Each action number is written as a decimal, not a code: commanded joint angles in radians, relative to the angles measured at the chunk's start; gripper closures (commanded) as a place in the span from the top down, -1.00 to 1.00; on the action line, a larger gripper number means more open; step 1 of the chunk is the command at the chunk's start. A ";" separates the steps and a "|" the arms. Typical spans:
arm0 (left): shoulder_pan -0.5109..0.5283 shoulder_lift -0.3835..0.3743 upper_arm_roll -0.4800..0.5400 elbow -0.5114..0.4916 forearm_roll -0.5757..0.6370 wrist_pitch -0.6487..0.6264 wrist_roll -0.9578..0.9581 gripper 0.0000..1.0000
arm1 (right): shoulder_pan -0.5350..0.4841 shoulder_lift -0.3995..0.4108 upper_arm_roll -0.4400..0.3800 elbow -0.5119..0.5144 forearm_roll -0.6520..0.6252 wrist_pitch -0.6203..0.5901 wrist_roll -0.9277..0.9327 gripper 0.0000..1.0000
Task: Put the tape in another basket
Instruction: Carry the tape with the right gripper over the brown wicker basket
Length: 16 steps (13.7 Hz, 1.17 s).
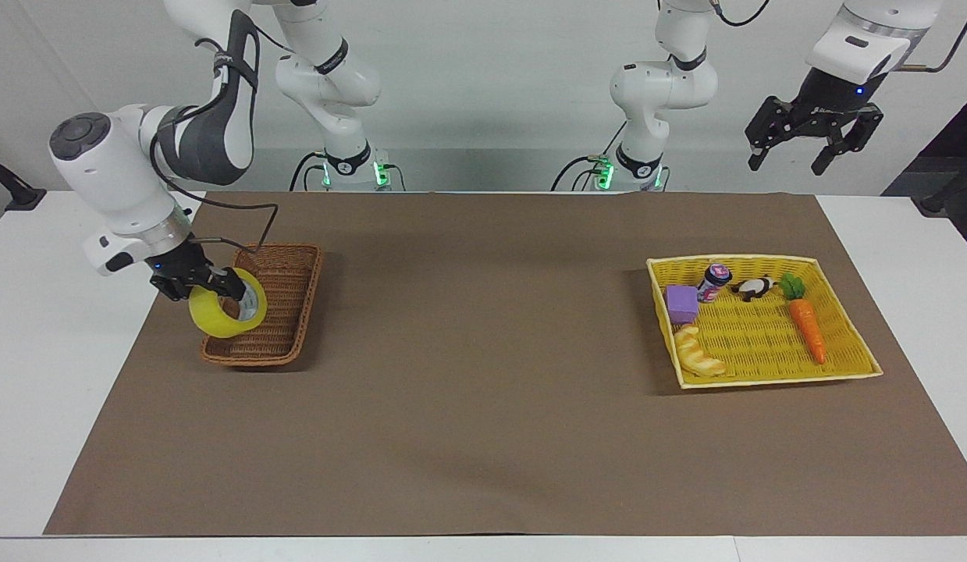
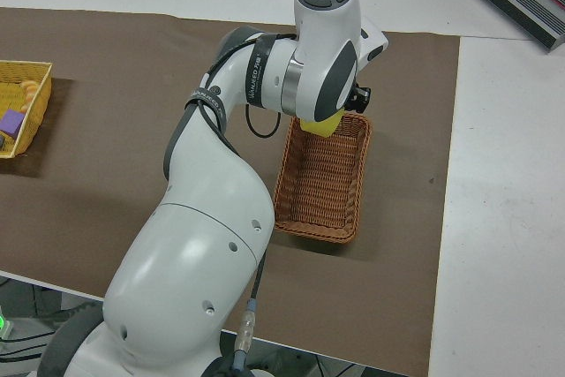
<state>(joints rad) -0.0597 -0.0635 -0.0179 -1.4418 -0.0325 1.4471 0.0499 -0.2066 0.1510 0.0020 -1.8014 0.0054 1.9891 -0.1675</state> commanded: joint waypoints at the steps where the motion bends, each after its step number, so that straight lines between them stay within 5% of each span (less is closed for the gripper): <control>1: 0.011 -0.015 -0.007 -0.016 0.011 -0.007 0.005 1.00 | -0.036 -0.059 0.012 -0.065 -0.036 -0.010 -0.020 -1.00; 9: 0.011 -0.015 -0.007 -0.016 0.011 -0.007 0.005 1.00 | -0.068 -0.090 0.013 -0.174 -0.058 0.008 0.006 -1.00; 16: 0.011 -0.015 -0.007 -0.016 0.011 -0.007 0.005 1.00 | 0.001 -0.091 0.015 -0.351 -0.058 0.123 0.124 -1.00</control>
<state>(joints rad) -0.0597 -0.0635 -0.0179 -1.4419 -0.0325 1.4471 0.0499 -0.2401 0.0988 0.0102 -2.0907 -0.0297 2.0790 -0.1040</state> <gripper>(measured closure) 0.000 1.000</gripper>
